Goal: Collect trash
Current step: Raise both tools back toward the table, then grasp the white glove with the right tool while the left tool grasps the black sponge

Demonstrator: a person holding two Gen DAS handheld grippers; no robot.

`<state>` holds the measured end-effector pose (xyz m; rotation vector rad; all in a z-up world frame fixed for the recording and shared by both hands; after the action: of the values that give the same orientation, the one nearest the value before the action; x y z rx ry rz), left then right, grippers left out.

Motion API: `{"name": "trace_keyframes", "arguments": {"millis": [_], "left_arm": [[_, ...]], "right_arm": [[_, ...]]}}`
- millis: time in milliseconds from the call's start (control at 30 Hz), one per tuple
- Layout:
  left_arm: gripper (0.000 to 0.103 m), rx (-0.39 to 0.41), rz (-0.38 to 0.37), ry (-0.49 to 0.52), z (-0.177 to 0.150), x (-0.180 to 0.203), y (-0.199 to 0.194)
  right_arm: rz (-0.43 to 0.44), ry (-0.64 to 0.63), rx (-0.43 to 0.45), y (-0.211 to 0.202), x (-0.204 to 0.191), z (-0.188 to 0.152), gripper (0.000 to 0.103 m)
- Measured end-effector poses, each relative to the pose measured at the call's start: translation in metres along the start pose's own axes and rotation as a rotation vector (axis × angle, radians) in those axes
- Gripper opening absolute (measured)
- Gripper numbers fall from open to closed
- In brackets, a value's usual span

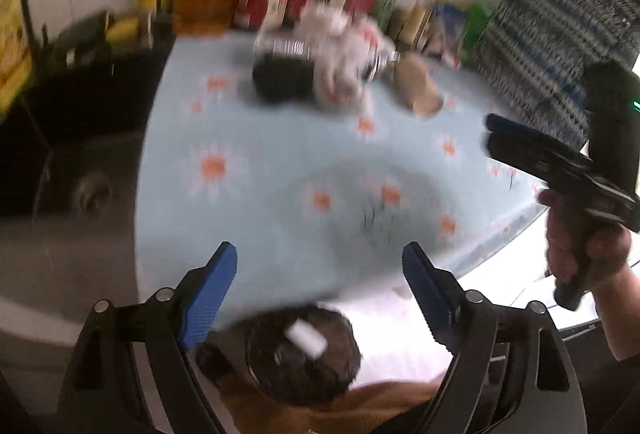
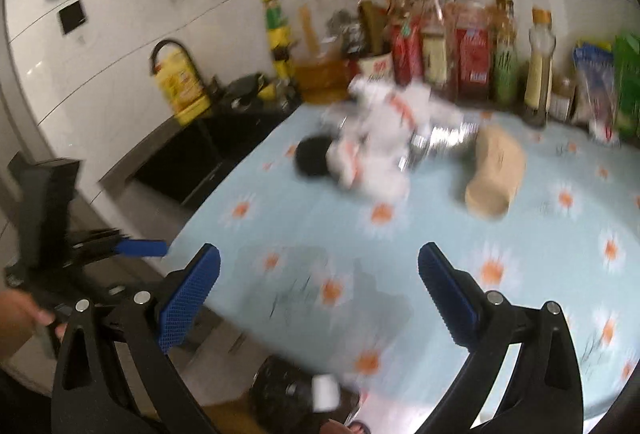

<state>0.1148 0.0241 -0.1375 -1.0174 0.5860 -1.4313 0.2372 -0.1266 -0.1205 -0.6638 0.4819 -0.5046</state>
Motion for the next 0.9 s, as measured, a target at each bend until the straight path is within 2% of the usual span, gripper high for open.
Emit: {"name": "trace_keyframes", "arguments": {"millis": [133,167,267,500,533,600,667,800,900], "left_arm": [[0.082,0.045,0.003,0.045,0.028,-0.01,-0.007],[0.082,0.049,-0.003,0.051,0.034,-0.014,-0.008],[0.082,0.049,-0.029,0.089,0.041,-0.026,-0.009],[0.082,0.014,-0.051,0.091,0.064,-0.058,0.01],[0.082,0.009,-0.052,0.099,0.068,-0.062,0.013],[0.082,0.001,-0.048,0.122,0.077,-0.068,0.02],[0.082,-0.009,-0.062,0.145,0.086,-0.07,0.027],[0.082,-0.033,-0.085,0.177,0.106,-0.075,0.042],[0.082,-0.043,-0.109,0.181,0.118,-0.081,0.052]], "right_arm": [[-0.056,-0.016,-0.026,0.039,0.013,0.029,0.098],[-0.067,-0.017,-0.055,0.052,0.017,0.035,0.097],[-0.129,-0.015,-0.105,0.084,0.027,0.048,0.081],[-0.148,0.015,-0.248,0.142,0.039,0.049,0.064],[-0.154,0.013,-0.253,0.145,0.037,0.049,0.063],[-0.174,-0.01,-0.275,0.152,0.032,0.05,0.049],[-0.191,-0.012,-0.288,0.157,0.029,0.051,0.045],[-0.198,0.05,-0.289,0.156,0.027,0.053,0.027],[-0.189,0.079,-0.284,0.147,0.024,0.056,0.019]]}}
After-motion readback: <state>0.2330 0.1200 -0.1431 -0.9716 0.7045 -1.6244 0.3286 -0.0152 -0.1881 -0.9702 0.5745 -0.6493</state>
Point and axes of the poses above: each gripper's, at about its wrist camera, not at the fingertips, and y roughly the way its jaws point, x to its right, z to its top, the point moved 4 cm from there along y, roughly the way its jaws point, and after that the axes turned 5 degrees about -x, right-handed, at the moved point
